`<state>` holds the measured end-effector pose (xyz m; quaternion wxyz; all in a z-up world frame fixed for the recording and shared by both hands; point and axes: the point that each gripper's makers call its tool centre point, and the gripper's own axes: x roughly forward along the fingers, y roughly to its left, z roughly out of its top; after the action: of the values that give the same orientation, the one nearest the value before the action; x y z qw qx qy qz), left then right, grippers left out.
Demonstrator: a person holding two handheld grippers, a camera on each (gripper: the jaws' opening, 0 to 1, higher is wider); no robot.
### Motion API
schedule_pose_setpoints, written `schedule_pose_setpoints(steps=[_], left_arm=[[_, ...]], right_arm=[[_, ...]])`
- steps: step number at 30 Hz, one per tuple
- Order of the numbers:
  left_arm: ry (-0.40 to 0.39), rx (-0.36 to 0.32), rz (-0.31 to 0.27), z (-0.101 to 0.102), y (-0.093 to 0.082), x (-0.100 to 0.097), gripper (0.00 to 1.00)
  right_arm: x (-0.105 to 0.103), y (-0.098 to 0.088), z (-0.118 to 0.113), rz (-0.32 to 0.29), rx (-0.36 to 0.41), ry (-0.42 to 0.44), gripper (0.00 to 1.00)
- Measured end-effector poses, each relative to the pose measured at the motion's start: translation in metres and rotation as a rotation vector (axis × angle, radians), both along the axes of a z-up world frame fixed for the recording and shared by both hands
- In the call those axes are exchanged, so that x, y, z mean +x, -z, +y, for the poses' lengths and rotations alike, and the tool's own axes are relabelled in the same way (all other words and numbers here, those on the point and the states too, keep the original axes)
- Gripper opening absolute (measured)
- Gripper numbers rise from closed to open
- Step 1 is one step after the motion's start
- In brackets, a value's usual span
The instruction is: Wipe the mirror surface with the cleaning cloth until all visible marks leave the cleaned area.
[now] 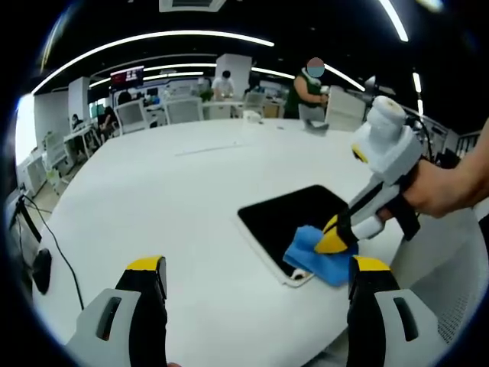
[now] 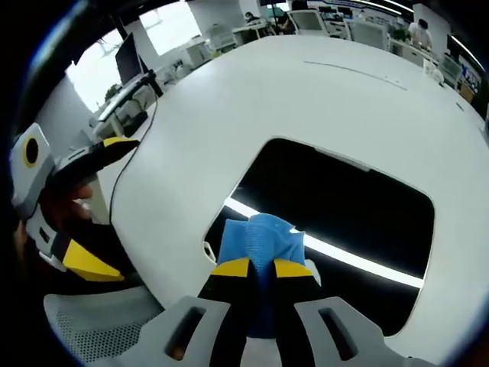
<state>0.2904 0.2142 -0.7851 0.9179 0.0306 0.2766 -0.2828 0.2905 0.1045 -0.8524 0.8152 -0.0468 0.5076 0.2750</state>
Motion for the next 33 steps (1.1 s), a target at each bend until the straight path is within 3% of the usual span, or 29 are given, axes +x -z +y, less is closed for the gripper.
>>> schedule_pose_setpoints(steps=[25, 33], left_arm=[[-0.014, -0.007, 0.009, 0.004, 0.005, 0.001, 1.0], [-0.017, -0.009, 0.011, 0.005, 0.006, 0.001, 1.0]], right_arm=[[-0.002, -0.002, 0.031, -0.011, 0.02, -0.06, 0.05], [-0.003, -0.002, 0.03, -0.021, 0.018, -0.083, 0.05]])
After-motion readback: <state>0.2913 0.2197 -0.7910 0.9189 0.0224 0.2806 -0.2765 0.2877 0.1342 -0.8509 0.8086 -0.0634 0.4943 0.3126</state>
